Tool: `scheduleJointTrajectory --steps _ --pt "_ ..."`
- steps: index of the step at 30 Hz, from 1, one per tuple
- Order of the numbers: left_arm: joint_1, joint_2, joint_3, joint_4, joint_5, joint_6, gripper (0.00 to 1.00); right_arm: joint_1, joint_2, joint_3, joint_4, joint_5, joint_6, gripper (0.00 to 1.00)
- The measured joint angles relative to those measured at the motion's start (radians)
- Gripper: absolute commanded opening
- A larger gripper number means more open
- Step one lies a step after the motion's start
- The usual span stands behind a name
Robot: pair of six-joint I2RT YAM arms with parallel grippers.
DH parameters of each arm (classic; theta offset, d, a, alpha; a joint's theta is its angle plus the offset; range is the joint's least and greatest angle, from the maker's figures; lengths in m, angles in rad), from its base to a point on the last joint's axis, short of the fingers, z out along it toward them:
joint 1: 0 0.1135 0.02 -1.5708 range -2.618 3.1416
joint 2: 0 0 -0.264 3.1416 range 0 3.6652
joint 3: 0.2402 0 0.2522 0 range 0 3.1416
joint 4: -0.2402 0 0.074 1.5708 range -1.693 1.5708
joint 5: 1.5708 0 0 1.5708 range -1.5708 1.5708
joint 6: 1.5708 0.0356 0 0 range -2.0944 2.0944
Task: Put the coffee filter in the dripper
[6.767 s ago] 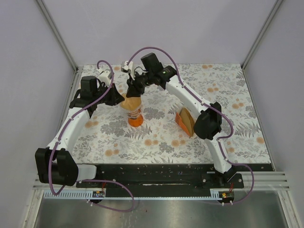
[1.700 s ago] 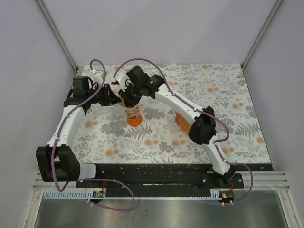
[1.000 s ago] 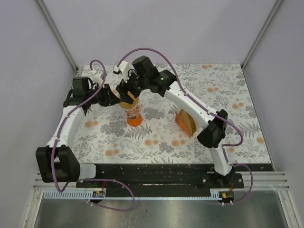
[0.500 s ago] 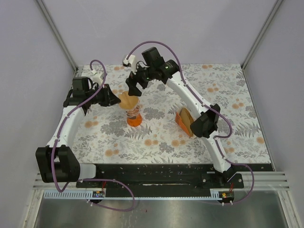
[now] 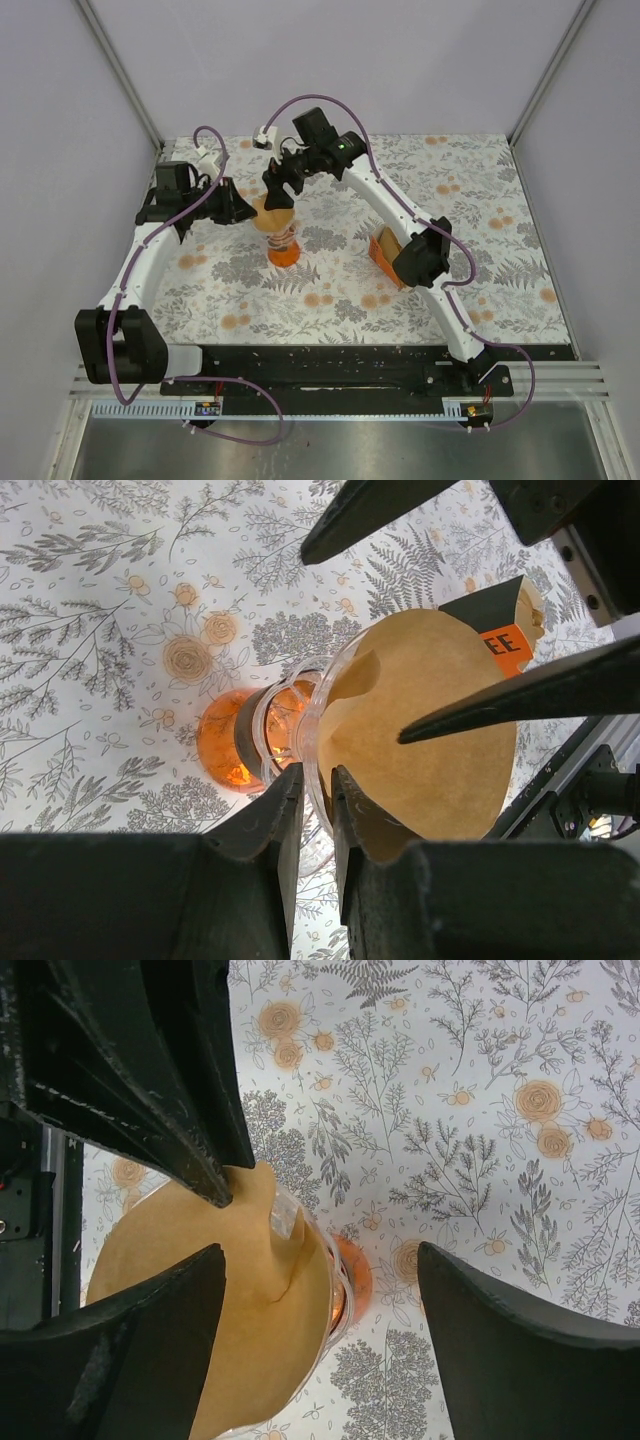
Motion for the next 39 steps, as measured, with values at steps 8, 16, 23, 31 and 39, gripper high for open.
scheduleJointTrajectory --steps 8,16,23,31,39 --pt "-0.046 0.021 0.028 -0.016 -0.001 0.018 0.22 0.0 0.013 -0.023 0.004 -0.002 -0.012 0.55" --pt "-0.065 0.031 0.051 -0.043 -0.012 0.048 0.22 0.0 0.012 -0.117 -0.039 -0.027 -0.047 0.52" --pt "-0.095 0.055 0.095 -0.07 -0.022 0.093 0.23 0.0 0.009 -0.121 -0.079 -0.045 -0.056 0.28" --pt "-0.111 0.059 0.108 -0.077 -0.016 0.109 0.22 -0.006 -0.016 -0.142 -0.082 -0.053 -0.029 0.28" --pt "-0.111 0.067 0.108 -0.088 -0.028 0.125 0.23 0.007 -0.039 -0.2 -0.059 0.009 -0.035 0.7"
